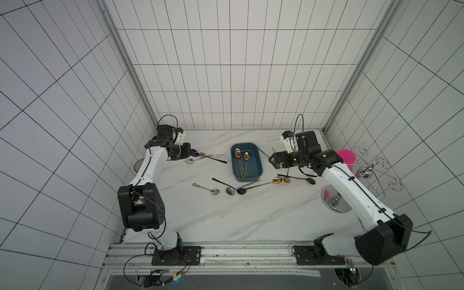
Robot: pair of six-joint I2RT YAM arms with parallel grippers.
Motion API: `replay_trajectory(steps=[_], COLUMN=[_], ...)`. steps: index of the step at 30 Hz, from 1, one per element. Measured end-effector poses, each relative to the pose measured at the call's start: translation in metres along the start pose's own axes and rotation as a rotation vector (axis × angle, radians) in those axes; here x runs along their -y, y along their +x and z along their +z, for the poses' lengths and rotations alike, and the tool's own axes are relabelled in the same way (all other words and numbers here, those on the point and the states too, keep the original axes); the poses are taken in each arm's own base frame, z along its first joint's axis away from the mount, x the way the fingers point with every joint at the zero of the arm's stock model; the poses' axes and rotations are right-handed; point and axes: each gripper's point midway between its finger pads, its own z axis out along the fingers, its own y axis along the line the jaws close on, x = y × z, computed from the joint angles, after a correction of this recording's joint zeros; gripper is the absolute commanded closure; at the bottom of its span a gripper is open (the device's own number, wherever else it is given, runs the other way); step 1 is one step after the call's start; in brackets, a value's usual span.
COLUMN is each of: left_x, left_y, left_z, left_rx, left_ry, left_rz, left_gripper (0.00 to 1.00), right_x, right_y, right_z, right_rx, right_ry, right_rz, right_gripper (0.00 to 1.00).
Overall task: Put the spoon into the storage box
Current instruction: Pick up the spoon from the center of the board.
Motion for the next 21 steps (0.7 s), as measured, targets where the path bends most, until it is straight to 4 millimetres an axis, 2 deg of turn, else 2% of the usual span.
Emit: replay_trajectory(steps=[7,16,21], left_x=[0.028,0.108,0.129], left_y=[-0.011,-0.018,-0.010], left_z=[-0.020,-0.063,-0.063], left_rx=[0.022,0.175,0.177], left_ry=[0.043,0.126,0.200], left_rz=[0.150,0.563,0.674], left_gripper=[1.00,1.00,1.00], right_x=[-0.053,-0.104,-0.124], right_y=[-0.008,-0.011,-0.016], right_z=[0.009,0.020,0.022], right_rx=[-0.040,-0.099,-0.105], right_ry=[-0.124,-0.337,-0.435], right_rz=[-0.146,-0.155,-0.121], right_gripper=[0.05,0.11,0.13])
